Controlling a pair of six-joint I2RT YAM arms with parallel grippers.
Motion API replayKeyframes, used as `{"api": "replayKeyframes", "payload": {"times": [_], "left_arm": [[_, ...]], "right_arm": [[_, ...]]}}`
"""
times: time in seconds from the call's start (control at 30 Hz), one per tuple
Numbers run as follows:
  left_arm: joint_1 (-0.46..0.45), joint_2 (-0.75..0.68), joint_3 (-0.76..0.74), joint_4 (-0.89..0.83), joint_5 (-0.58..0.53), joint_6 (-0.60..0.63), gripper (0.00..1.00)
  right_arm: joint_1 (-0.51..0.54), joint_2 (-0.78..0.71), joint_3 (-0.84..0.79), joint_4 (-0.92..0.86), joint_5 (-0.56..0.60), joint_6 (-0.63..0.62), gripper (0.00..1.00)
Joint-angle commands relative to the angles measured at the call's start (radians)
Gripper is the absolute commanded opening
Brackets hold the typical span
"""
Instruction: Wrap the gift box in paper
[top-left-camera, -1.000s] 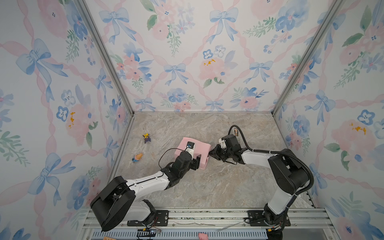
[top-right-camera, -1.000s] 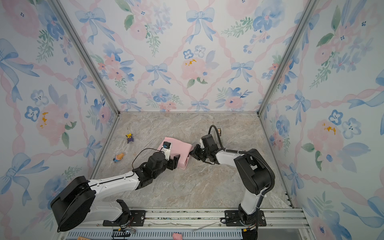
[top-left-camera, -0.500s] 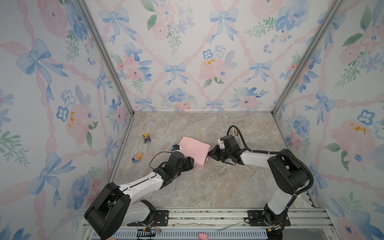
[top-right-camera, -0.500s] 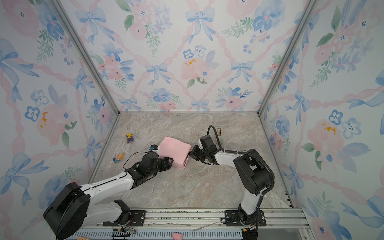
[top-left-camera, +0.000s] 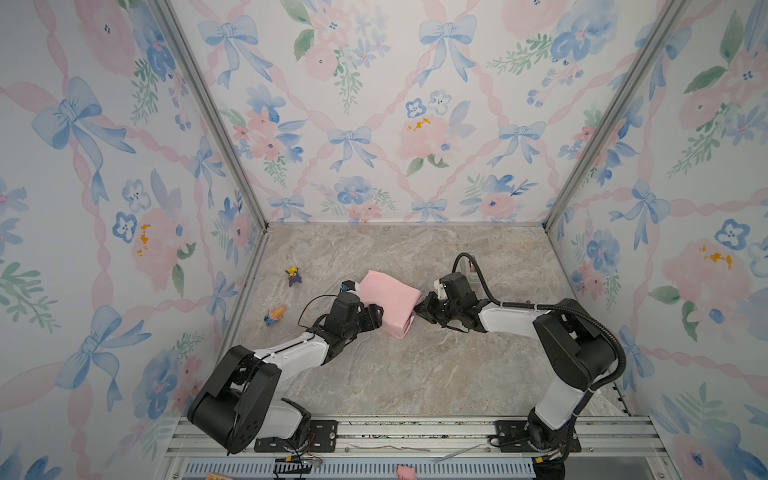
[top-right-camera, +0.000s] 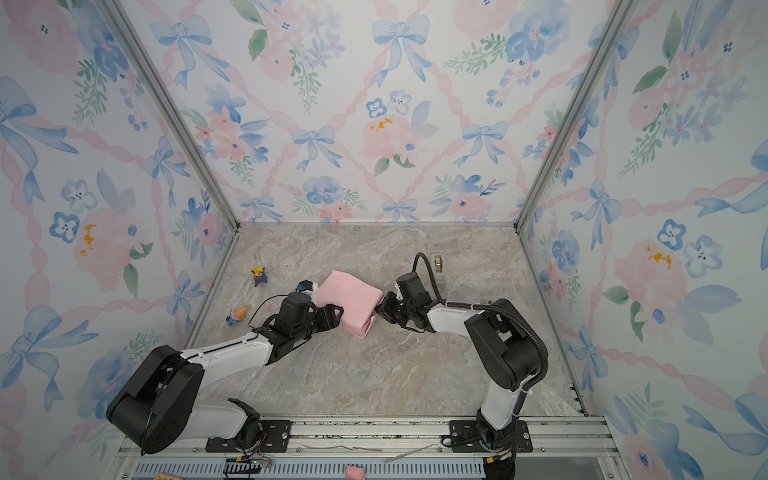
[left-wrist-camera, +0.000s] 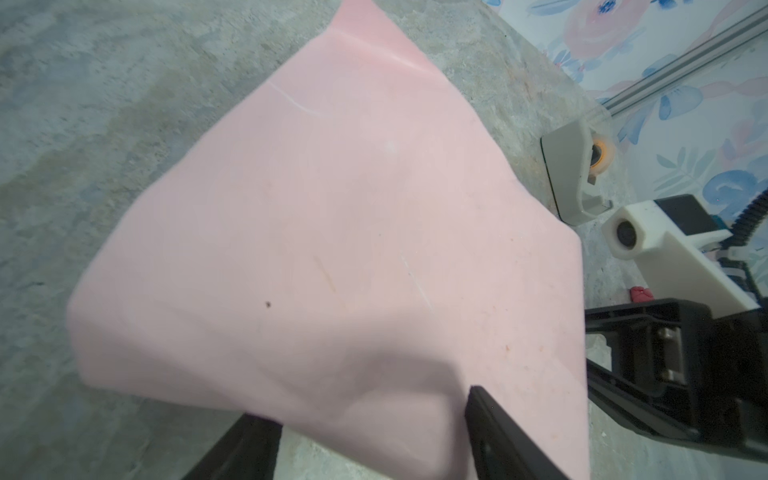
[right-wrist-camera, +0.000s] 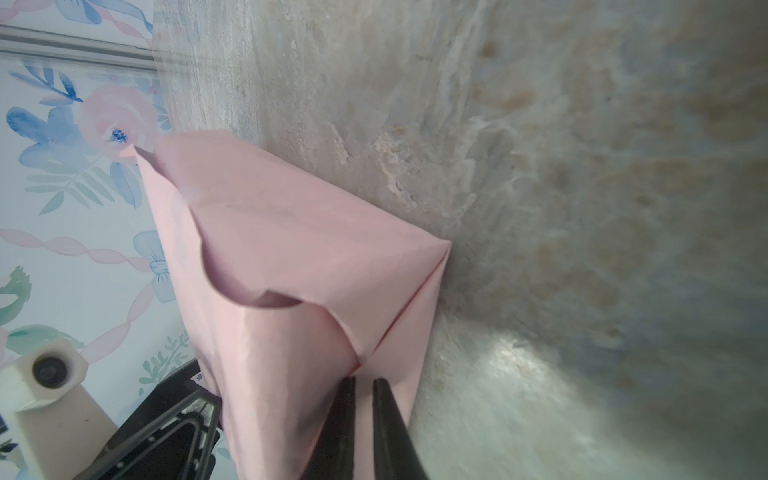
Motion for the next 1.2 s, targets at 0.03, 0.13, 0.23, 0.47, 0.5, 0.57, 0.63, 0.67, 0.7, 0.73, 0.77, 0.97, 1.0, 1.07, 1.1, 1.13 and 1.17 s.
{"api": "replayKeyframes", "payload": {"times": [0.03, 0.13, 0.23, 0.47, 0.5, 0.57, 0.63, 0.67, 0.7, 0.73, 0.77, 0.97, 1.0, 1.07, 1.1, 1.13, 1.17], "left_arm": [[0.013, 0.065, 0.077, 0.042, 0.054, 0.124, 0.72], [0.015, 0.089, 0.105, 0.041, 0.058, 0.181, 0.72], [0.016, 0.062, 0.103, 0.040, 0.051, 0.260, 0.74], [-0.044, -0.107, 0.034, 0.039, -0.071, 0.597, 0.82], [-0.061, -0.126, 0.025, 0.039, -0.090, 0.647, 0.82], [-0.095, -0.160, 0.006, 0.041, -0.121, 0.761, 0.83], [-0.121, -0.174, -0.004, 0.039, -0.091, 0.848, 0.84], [-0.134, -0.172, -0.005, 0.040, -0.064, 0.902, 0.84], [-0.148, -0.163, -0.004, 0.039, -0.052, 0.943, 0.84], [-0.166, -0.148, -0.002, 0.040, -0.046, 0.990, 0.84], [-0.191, -0.126, 0.001, 0.039, -0.051, 1.034, 0.85], [-0.285, 0.046, 0.072, 0.055, -0.180, 1.176, 0.98], [-0.294, 0.065, 0.078, 0.069, -0.205, 1.187, 0.98], [-0.305, 0.104, 0.073, 0.136, -0.257, 1.206, 0.98], [-0.307, 0.116, 0.074, 0.157, -0.277, 1.209, 0.98], [-0.307, 0.132, 0.078, 0.182, -0.297, 1.211, 0.98], [-0.309, 0.141, 0.083, 0.202, -0.310, 1.214, 0.98]], "right_arm": [[0.024, -0.023, -0.022, 0.023, 0.034, 0.026, 0.13], [0.030, -0.020, -0.027, 0.036, 0.043, 0.037, 0.13], [0.030, -0.026, -0.039, 0.045, 0.053, 0.045, 0.13], [0.025, -0.045, -0.039, 0.027, 0.065, 0.031, 0.13], [0.024, -0.046, -0.038, 0.028, 0.065, 0.031, 0.13], [0.024, -0.046, -0.039, 0.027, 0.065, 0.029, 0.13], [0.023, -0.045, -0.039, 0.027, 0.062, 0.029, 0.13], [0.023, -0.042, -0.039, 0.029, 0.061, 0.029, 0.13], [0.023, -0.043, -0.039, 0.029, 0.060, 0.029, 0.13], [0.023, -0.044, -0.039, 0.028, 0.060, 0.028, 0.13], [0.023, -0.044, -0.040, 0.029, 0.060, 0.027, 0.13], [0.021, -0.047, -0.041, 0.025, 0.062, 0.026, 0.13], [0.021, -0.047, -0.043, 0.023, 0.062, 0.025, 0.13], [0.020, -0.050, -0.044, 0.021, 0.063, 0.022, 0.13], [0.020, -0.050, -0.044, 0.020, 0.063, 0.023, 0.13], [0.020, -0.051, -0.045, 0.021, 0.063, 0.023, 0.13], [0.019, -0.050, -0.044, 0.021, 0.064, 0.022, 0.13]]}}
